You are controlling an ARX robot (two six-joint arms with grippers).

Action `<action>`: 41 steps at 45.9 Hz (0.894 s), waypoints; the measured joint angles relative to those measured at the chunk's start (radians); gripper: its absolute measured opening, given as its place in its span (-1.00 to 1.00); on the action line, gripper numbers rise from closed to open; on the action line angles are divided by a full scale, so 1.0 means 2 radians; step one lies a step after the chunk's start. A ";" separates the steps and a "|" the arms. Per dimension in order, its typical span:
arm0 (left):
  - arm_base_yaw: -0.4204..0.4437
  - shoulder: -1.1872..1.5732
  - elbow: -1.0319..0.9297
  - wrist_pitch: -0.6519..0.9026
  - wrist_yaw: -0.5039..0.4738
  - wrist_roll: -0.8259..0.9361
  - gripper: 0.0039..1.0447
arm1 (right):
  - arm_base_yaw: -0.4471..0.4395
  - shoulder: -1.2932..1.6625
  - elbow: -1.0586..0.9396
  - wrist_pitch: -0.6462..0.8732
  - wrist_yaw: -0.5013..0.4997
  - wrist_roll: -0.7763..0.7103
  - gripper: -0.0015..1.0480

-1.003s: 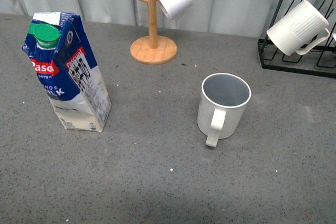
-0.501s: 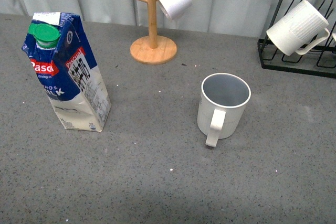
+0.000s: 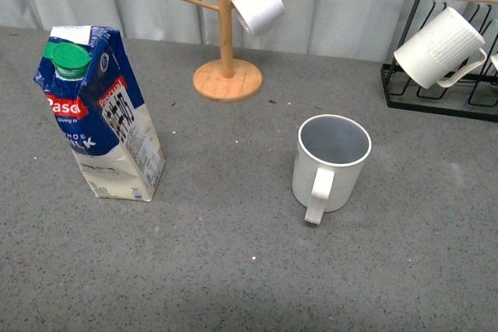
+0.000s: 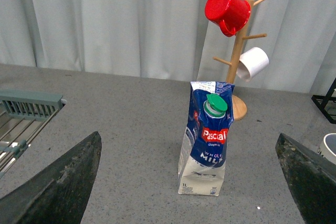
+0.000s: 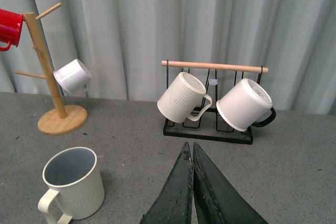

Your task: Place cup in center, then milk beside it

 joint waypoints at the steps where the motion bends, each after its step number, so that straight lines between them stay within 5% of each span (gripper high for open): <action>1: 0.000 0.000 0.000 0.000 0.000 0.000 0.88 | 0.000 -0.002 0.000 -0.002 0.000 0.000 -0.98; 6: 0.000 0.000 0.000 0.000 0.000 0.000 0.88 | 0.000 -0.063 0.000 -0.081 -0.001 0.000 -0.98; 12: 0.000 0.000 0.000 0.000 0.001 0.000 0.88 | 0.000 -0.089 0.000 -0.093 -0.001 -0.001 -0.96; 37: 0.000 0.000 0.000 0.000 0.001 0.000 0.88 | 0.000 -0.089 0.000 -0.093 -0.001 0.000 0.84; 41: 0.000 0.000 0.000 0.000 0.001 0.000 0.88 | 0.000 -0.089 0.000 -0.093 -0.001 0.000 0.81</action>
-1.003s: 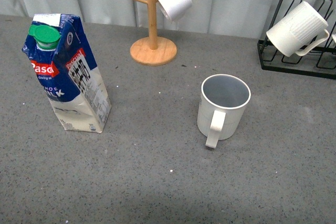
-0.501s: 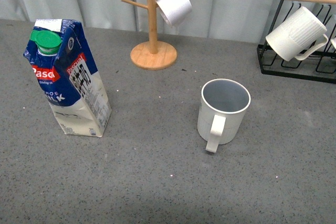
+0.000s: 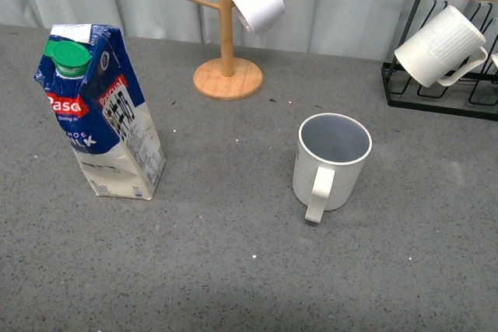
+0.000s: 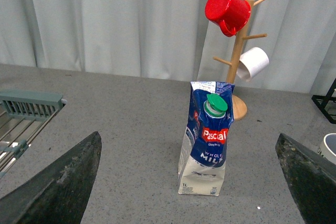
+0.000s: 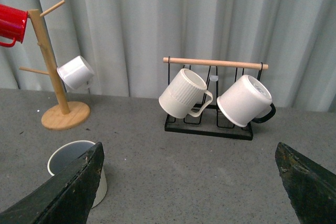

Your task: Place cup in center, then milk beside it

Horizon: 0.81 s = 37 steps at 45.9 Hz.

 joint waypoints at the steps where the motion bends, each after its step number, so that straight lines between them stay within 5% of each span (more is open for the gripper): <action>1: 0.000 0.000 0.000 0.000 0.000 0.000 0.88 | 0.000 0.000 0.000 0.000 0.000 0.000 0.82; 10: -0.005 0.072 0.017 -0.048 -0.045 -0.024 0.88 | 0.000 0.000 0.000 0.000 0.000 0.000 0.82; 25: 0.009 0.464 0.062 0.297 -0.015 -0.051 0.88 | 0.000 0.000 0.000 0.000 0.000 0.000 0.82; 37: -0.023 0.647 0.119 0.336 0.008 -0.052 0.88 | 0.000 0.000 0.000 0.000 0.000 0.000 0.82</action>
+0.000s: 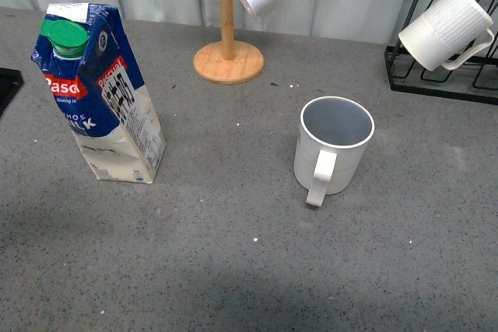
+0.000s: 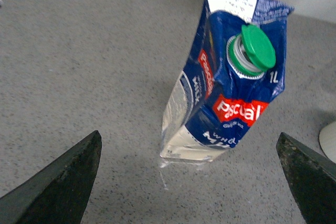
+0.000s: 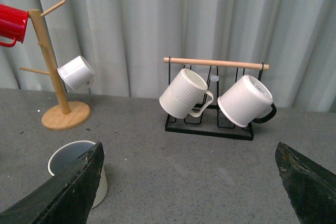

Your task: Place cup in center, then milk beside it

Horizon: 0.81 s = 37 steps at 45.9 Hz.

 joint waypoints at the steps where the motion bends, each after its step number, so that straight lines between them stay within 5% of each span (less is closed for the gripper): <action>1: -0.004 0.009 0.004 0.000 0.001 0.000 0.88 | 0.000 0.000 0.000 0.000 0.000 0.000 0.82; 14: -0.049 0.116 0.031 0.026 -0.002 0.002 0.88 | 0.000 0.000 0.000 0.000 0.000 0.000 0.82; 37: -0.047 0.179 0.080 0.043 0.006 0.002 0.88 | 0.000 0.000 0.000 0.000 0.000 0.000 0.82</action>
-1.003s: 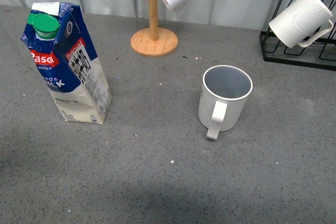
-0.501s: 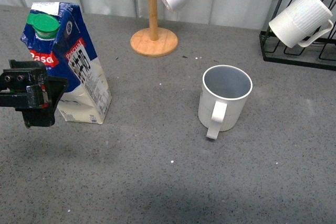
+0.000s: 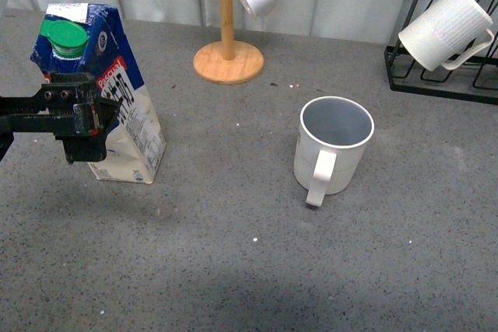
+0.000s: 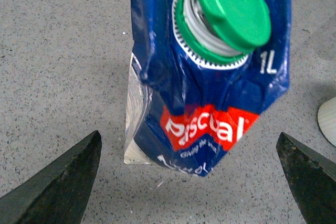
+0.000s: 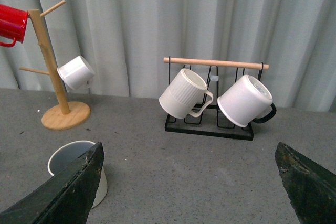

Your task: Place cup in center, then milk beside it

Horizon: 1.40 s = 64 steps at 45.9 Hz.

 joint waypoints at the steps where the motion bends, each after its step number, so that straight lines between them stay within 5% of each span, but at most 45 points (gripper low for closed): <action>1: 0.002 0.003 0.005 0.000 0.001 0.000 0.88 | 0.000 0.000 0.000 0.000 0.000 0.000 0.82; 19: 0.020 0.028 0.048 -0.004 0.005 0.003 0.86 | 0.000 0.000 0.000 0.000 0.000 0.000 0.82; 32: 0.021 0.030 0.056 -0.005 0.005 0.003 0.20 | 0.000 0.000 0.000 0.000 0.000 0.000 0.82; 47: -0.022 0.020 0.056 0.001 -0.026 -0.018 -0.89 | 0.000 0.000 0.000 0.000 0.000 0.000 0.82; 64: -0.144 0.047 0.084 0.029 -0.096 -0.057 -0.92 | 0.000 0.000 0.000 0.000 0.000 0.000 0.82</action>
